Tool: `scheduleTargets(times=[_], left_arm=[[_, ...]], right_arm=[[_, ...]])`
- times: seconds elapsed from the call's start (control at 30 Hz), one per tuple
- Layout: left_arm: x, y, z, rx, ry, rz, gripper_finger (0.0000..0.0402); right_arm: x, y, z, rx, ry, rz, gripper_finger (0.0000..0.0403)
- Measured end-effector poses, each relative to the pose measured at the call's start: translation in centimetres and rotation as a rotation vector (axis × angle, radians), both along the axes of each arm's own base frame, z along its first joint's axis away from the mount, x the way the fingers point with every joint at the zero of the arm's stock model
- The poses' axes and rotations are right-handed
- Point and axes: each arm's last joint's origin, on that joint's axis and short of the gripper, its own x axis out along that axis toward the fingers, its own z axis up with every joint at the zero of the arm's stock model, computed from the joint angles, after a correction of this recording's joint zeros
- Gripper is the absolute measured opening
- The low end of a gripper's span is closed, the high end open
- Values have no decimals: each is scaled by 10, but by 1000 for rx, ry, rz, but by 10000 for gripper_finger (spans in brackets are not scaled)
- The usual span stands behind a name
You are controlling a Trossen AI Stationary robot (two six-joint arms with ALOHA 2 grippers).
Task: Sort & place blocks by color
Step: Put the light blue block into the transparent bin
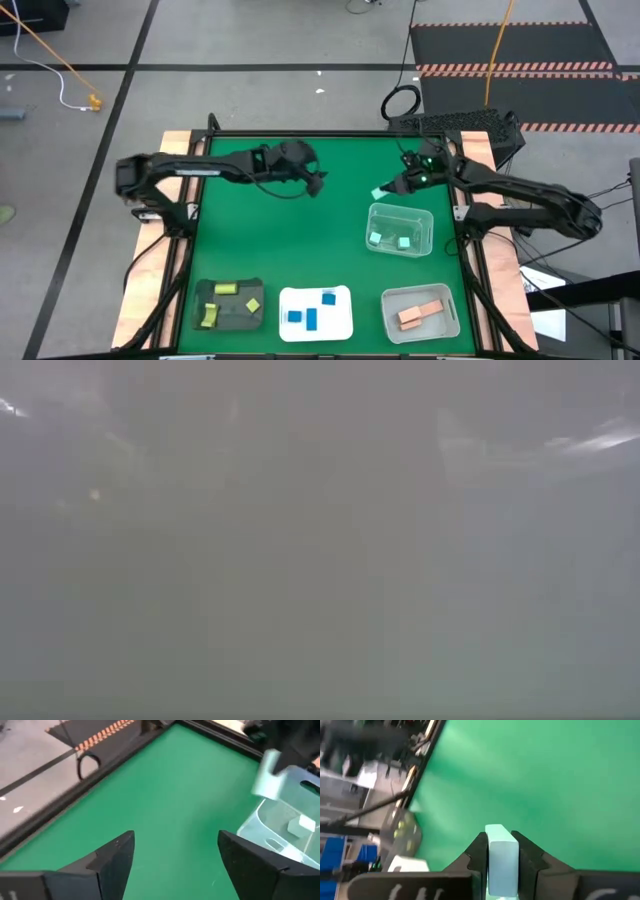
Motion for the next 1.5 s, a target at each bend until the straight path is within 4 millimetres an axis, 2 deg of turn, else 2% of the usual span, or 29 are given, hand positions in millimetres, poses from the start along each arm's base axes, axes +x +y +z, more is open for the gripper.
scheduleTargets(times=[0.27, 0.47, 0.7, 0.9, 1.03, 1.23, 1.33, 1.5], left_arm=[[-67, -6, 49, -18, 85, 30, 243], [-114, -19, 80, -35, 48, 49, 222], [-166, -40, 102, -69, 5, 42, 216], [-199, -57, 112, -70, -36, -18, 216], [-216, -64, 106, -74, -53, -16, 216], [-233, -69, 79, -111, -54, 41, 218], [-234, -71, 61, -149, -68, 55, 220], [-224, -77, 31, -187, -133, 22, 219]], right_arm=[[-8, 46, 11, 46, 6, 215, 43], [-6, 74, 14, 74, 9, 323, 45], [-8, 92, 8, 55, 84, 376, 47], [-10, 97, 5, -44, 119, 400, 47], [-13, 99, 2, -87, 161, 402, 47], [-15, 98, -1, -151, 211, 345, 48], [-15, 96, -1, -191, 227, 293, 58], [-15, 94, -2, -191, 237, 228, 93]])
